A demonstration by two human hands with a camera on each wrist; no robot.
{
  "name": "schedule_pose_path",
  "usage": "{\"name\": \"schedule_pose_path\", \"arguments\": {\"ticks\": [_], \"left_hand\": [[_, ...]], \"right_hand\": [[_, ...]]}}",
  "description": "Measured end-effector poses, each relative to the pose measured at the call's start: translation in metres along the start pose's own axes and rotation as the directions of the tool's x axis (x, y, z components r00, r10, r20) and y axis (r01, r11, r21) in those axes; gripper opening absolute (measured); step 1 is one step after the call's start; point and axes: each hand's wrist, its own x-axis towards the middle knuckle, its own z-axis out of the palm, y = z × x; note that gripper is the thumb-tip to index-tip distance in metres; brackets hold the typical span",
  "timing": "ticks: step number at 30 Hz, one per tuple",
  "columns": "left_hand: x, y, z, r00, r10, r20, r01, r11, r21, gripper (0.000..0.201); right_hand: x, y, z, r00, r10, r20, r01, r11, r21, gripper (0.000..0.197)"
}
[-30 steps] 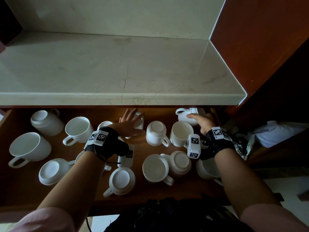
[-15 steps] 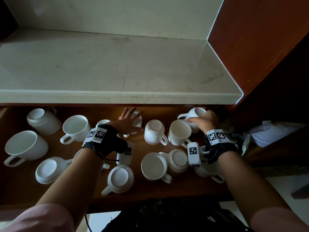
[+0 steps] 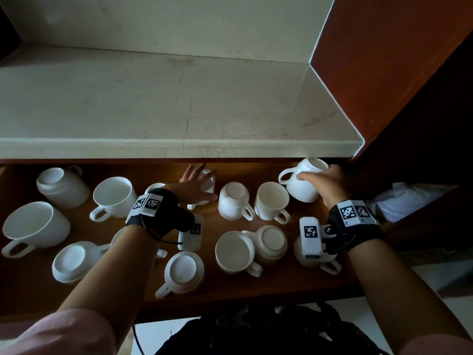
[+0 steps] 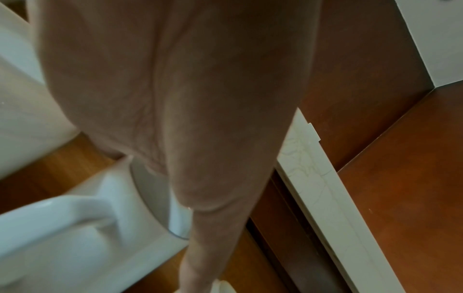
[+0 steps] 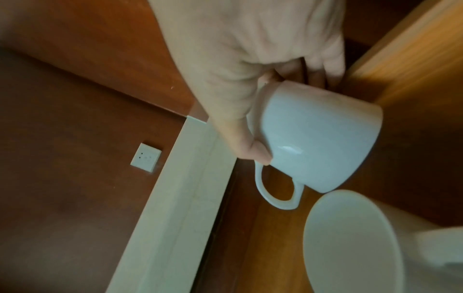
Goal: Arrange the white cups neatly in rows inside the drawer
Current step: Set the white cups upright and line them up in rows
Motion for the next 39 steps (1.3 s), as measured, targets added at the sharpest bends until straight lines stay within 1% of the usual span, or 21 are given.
{"name": "schedule_pose_path", "arguments": {"ticks": [2,3,5,6,8,9,11,12,13,14,16,18,19,20,21,23,25,30,34,37,39], "left_hand": [[0.0,0.0,0.0,1.0,0.001,0.001,-0.001,1.0,0.002,0.08],[0.0,0.0,0.0,1.0,0.003,-0.001,-0.003,1.0,0.003,0.08],[0.001,0.0,0.0,1.0,0.005,-0.005,-0.005,1.0,0.006,0.08],[0.002,0.0,0.001,1.0,0.003,-0.007,-0.003,1.0,0.007,0.08],[0.002,-0.001,0.001,1.0,-0.002,-0.006,0.002,1.0,0.006,0.08],[0.002,-0.001,0.001,1.0,-0.001,-0.006,0.001,1.0,0.006,0.079],[0.002,-0.001,0.001,1.0,0.005,-0.002,-0.005,1.0,0.005,0.079],[0.002,-0.001,0.001,1.0,0.006,0.001,-0.006,1.0,0.003,0.079],[0.002,-0.002,0.001,1.0,0.006,0.002,-0.006,1.0,0.002,0.079],[0.003,-0.003,0.001,1.0,0.006,0.001,-0.006,1.0,0.002,0.079],[0.006,-0.004,0.002,1.0,0.007,-0.005,-0.007,1.0,0.002,0.079],[0.008,-0.006,0.004,1.0,0.006,-0.007,-0.006,1.0,0.003,0.08],[0.01,-0.006,0.004,1.0,0.006,-0.006,-0.006,1.0,0.007,0.08],[0.011,-0.007,0.005,1.0,0.007,-0.004,-0.007,1.0,0.012,0.081],[0.012,-0.007,0.005,1.0,0.008,-0.004,-0.008,1.0,0.019,0.081],[0.012,-0.008,0.006,1.0,0.008,-0.003,-0.008,1.0,0.023,0.081],[0.012,-0.008,0.006,1.0,0.003,-0.008,-0.003,1.0,0.024,0.081],[0.013,-0.008,0.007,1.0,0.0,-0.021,0.001,1.0,0.029,0.082],[0.012,-0.007,0.008,1.0,0.001,-0.025,0.0,0.999,0.039,0.082],[0.012,-0.007,0.007,0.999,0.01,-0.031,-0.009,1.0,0.028,0.082],[0.012,-0.007,0.007,1.0,0.013,-0.022,-0.012,0.999,0.03,0.083]], "right_hand": [[0.0,0.004,-0.001,1.0,0.023,0.02,-0.026,0.991,0.135,0.078],[-0.001,0.005,-0.002,0.999,0.031,0.026,-0.036,0.982,0.184,0.075],[-0.004,0.005,-0.006,0.997,0.056,0.062,-0.071,0.954,0.293,0.058],[-0.005,0.005,-0.008,0.993,0.064,0.102,-0.096,0.932,0.35,0.05],[-0.008,0.003,-0.013,0.97,0.091,0.226,-0.186,0.875,0.447,0.04],[-0.01,0.001,-0.016,0.952,0.111,0.286,-0.245,0.836,0.49,0.036],[-0.015,-0.002,-0.019,0.919,0.159,0.361,-0.352,0.743,0.569,0.027],[-0.017,-0.002,-0.021,0.906,0.186,0.379,-0.396,0.685,0.611,0.027],[-0.018,-0.003,-0.023,0.891,0.22,0.398,-0.442,0.62,0.648,0.031],[-0.021,-0.005,-0.024,0.864,0.257,0.433,-0.499,0.551,0.669,0.04],[-0.023,-0.009,-0.027,0.781,0.32,0.536,-0.624,0.42,0.659,0.062],[-0.025,-0.011,-0.028,0.716,0.321,0.62,-0.698,0.308,0.646,0.071],[-0.026,-0.012,-0.028,0.697,0.303,0.65,-0.717,0.264,0.646,0.071],[-0.027,-0.013,-0.027,0.691,0.277,0.667,-0.722,0.229,0.653,0.07],[-0.027,-0.014,-0.026,0.697,0.255,0.67,-0.716,0.21,0.665,0.066],[-0.028,-0.015,-0.023,0.705,0.255,0.662,-0.709,0.216,0.671,0.054],[-0.029,-0.014,-0.021,0.702,0.283,0.653,-0.712,0.251,0.656,0.044],[-0.029,-0.015,-0.018,0.688,0.361,0.63,-0.726,0.359,0.587,0.04],[-0.032,-0.021,-0.015,0.689,0.43,0.583,-0.723,0.465,0.511,0.024],[-0.034,-0.02,-0.015,0.67,0.479,0.567,-0.737,0.525,0.426,0.023],[-0.034,-0.017,-0.017,0.659,0.505,0.558,-0.744,0.544,0.386,0.028]]}}
